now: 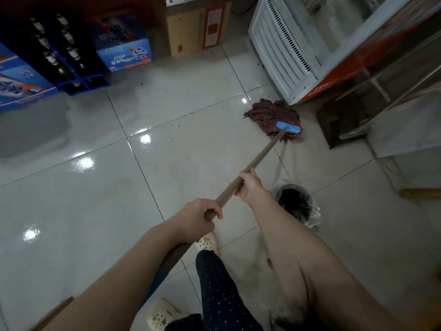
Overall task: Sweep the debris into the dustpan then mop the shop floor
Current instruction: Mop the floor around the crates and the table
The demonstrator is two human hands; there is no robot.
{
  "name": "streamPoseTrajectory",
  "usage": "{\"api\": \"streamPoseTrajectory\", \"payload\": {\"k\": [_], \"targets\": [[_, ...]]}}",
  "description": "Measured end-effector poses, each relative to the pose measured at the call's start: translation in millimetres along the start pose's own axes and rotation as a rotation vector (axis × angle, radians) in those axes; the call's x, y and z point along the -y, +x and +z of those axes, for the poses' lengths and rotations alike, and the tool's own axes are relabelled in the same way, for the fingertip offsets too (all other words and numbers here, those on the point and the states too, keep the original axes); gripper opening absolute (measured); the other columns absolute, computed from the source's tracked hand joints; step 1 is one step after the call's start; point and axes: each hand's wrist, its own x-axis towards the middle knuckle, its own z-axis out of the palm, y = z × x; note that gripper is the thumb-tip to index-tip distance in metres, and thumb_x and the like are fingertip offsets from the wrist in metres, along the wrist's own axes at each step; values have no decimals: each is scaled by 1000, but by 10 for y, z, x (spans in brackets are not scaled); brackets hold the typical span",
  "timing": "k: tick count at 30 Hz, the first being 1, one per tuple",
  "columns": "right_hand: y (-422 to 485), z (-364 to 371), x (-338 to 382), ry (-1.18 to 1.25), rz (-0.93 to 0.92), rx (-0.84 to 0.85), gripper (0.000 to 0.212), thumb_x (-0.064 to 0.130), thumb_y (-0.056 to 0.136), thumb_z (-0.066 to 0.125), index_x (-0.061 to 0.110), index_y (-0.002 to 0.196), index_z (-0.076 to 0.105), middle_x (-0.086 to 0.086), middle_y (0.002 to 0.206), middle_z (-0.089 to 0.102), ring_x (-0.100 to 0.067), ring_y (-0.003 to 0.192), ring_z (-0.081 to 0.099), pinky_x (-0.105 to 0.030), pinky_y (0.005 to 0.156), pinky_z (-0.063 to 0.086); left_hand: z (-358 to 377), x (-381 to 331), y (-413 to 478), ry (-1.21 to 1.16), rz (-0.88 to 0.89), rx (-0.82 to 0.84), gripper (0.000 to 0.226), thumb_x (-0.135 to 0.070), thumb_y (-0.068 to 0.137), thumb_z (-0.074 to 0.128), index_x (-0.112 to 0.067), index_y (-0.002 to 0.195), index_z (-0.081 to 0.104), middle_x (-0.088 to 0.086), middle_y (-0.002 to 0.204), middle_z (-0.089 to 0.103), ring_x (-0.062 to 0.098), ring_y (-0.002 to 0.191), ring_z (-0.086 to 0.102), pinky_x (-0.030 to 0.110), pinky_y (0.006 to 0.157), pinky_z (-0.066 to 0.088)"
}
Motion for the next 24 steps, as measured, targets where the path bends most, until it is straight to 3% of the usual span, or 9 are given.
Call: {"api": "streamPoseTrajectory", "payload": {"k": [4, 8, 10, 13, 15, 19, 24], "targets": [[-21, 112, -40, -22, 11, -35, 69, 4, 98, 41, 42, 149, 13, -6, 89, 49, -23, 70, 51, -46, 90, 46, -41, 76, -56, -55, -33, -11, 31, 1, 81, 50, -28, 88, 59, -2, 91, 54, 9, 46, 50, 15, 42, 43], [-164, 174, -274, -62, 20, -84, 69, 6, 97, 43, 42, 149, 17, -8, 108, 50, -23, 72, 53, -38, 62, 50, 64, 203, -315, -73, -35, -23, 33, 2, 80, 48, -25, 93, 61, -10, 81, 50, 4, 50, 47, 10, 43, 39], [-289, 187, -481, -90, 26, -98, 68, 6, 97, 43, 42, 149, 17, -8, 105, 50, -23, 71, 53, -38, 65, 51, 156, 315, -520, -86, -41, -33, 34, 3, 81, 47, -23, 97, 62, -11, 80, 48, 3, 53, 47, 8, 43, 37], [-536, 249, -955, -127, 41, -75, 68, 6, 97, 42, 43, 148, 17, -6, 90, 51, -22, 70, 53, -38, 65, 51, 306, 622, -979, -104, -67, -57, 34, 3, 81, 47, -22, 99, 62, -11, 76, 48, 3, 53, 46, 10, 45, 38], [-730, 313, -1345, -151, 58, -46, 68, 7, 97, 42, 44, 148, 17, -6, 90, 51, -22, 73, 54, -37, 57, 49, 421, 870, -1339, -100, -80, -83, 34, 2, 81, 48, -23, 98, 62, -8, 78, 50, 4, 55, 47, 13, 49, 41], [-1124, 446, -2127, -163, 71, 8, 69, 4, 96, 39, 44, 148, 18, -8, 95, 50, -22, 71, 52, -37, 55, 49, 691, 1398, -2080, -103, -108, -151, 33, 0, 82, 50, -24, 100, 63, -7, 91, 51, 4, 59, 50, 13, 53, 42], [-1752, 497, -3258, -300, 126, 81, 71, 3, 96, 36, 46, 148, 13, -9, 106, 49, -23, 69, 52, -38, 55, 51, 1151, 2089, -3136, -224, -193, -190, 31, -1, 82, 51, -27, 91, 64, -5, 70, 49, 6, 42, 46, 19, 44, 41]]}}
